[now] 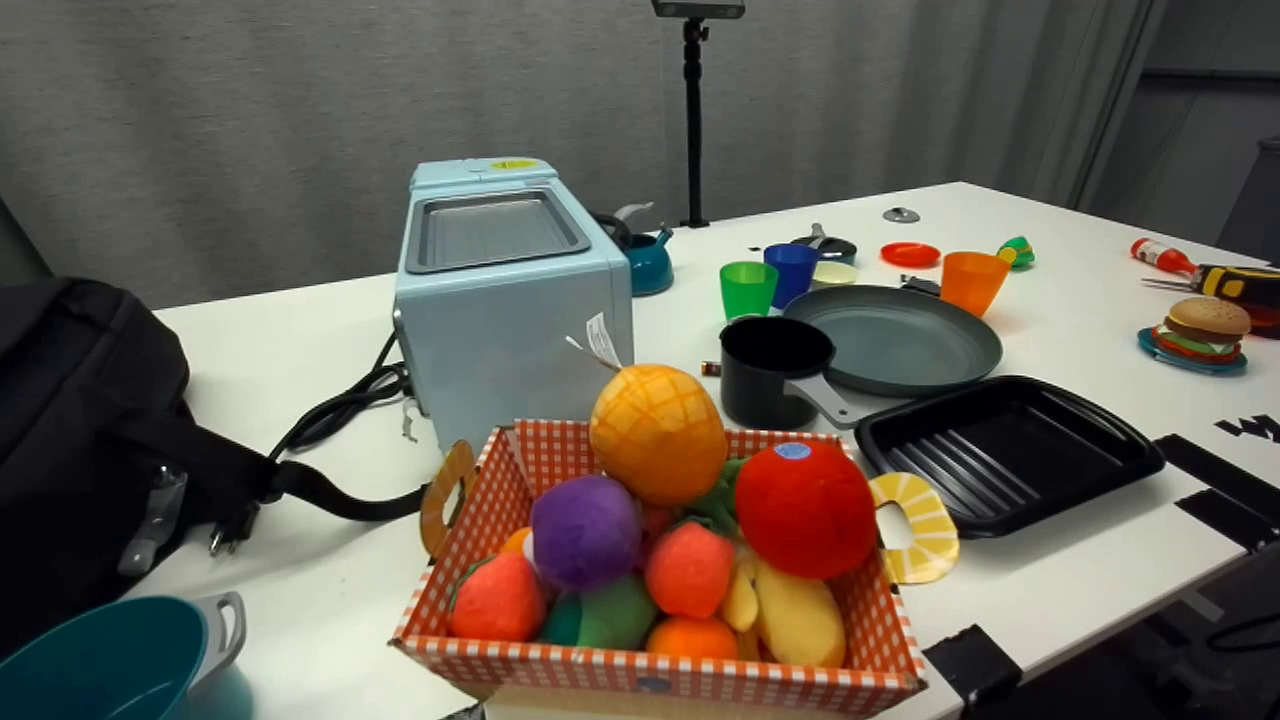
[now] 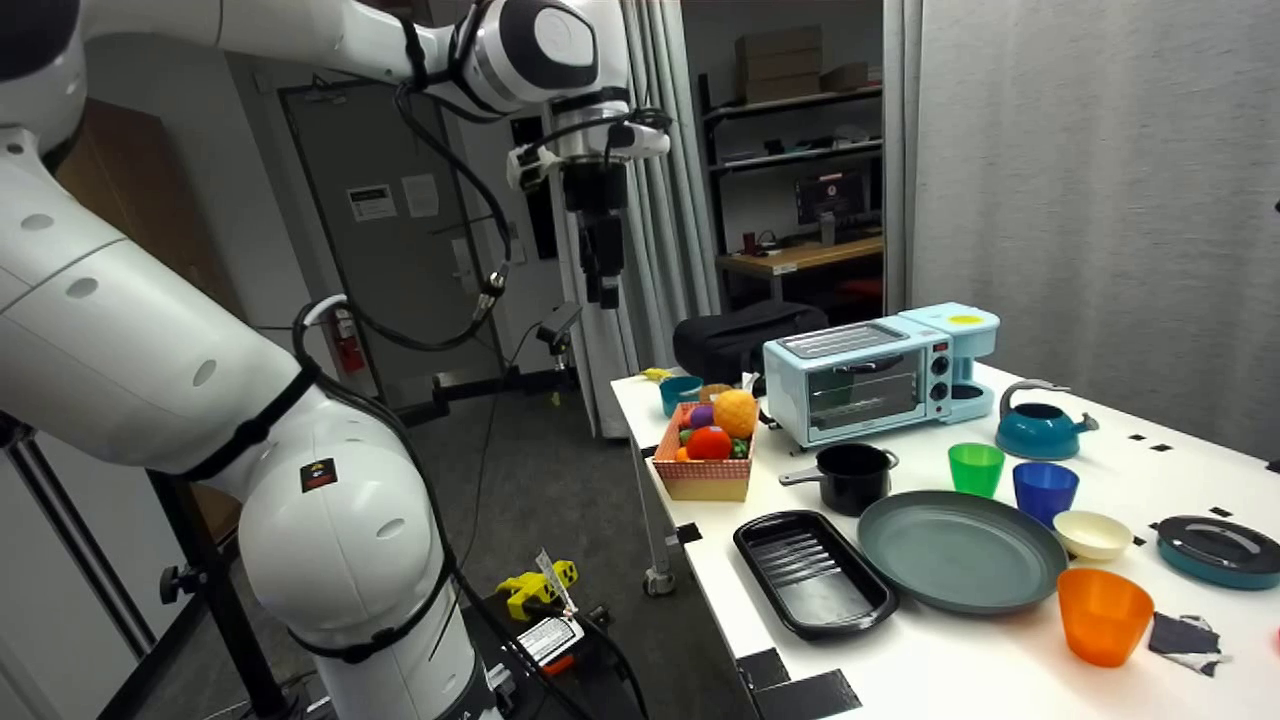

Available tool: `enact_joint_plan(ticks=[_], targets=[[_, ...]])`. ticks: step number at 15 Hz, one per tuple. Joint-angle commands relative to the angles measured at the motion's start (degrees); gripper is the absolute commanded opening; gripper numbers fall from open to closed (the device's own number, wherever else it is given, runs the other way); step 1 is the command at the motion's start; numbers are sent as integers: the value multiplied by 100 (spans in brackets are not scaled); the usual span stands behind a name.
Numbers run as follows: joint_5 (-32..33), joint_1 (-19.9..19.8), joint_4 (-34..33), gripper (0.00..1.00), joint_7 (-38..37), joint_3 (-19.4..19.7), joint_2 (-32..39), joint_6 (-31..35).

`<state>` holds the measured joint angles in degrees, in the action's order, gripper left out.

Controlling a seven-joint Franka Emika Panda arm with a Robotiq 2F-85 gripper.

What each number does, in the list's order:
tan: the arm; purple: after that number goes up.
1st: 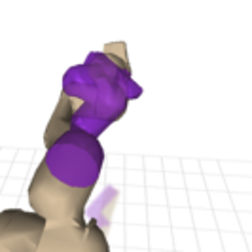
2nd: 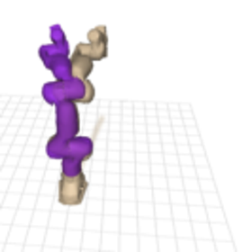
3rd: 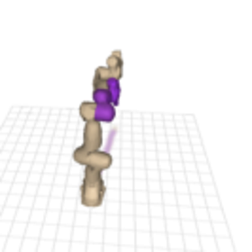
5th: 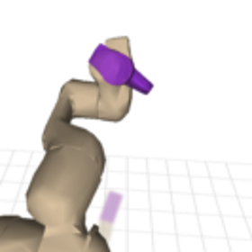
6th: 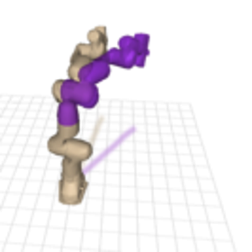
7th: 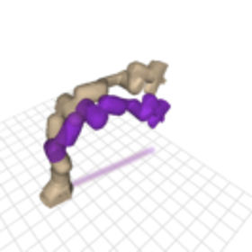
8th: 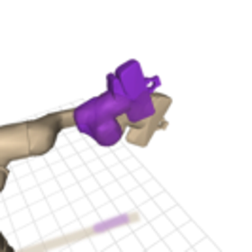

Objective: Pour the fries out of the orange cup and onto the grey plate

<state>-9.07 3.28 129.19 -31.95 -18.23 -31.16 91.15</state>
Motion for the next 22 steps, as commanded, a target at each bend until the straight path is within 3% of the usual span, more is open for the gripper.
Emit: enact_joint_plan(ticks=[1, 10, 22], targets=[[181, 21, -31, 100, 50, 42, 346, 206], [1113, -198, -274, 100, -212, 349, 1778, 1278], [2132, -325, -1296, 100, -697, 1464, 3396, 1885]])
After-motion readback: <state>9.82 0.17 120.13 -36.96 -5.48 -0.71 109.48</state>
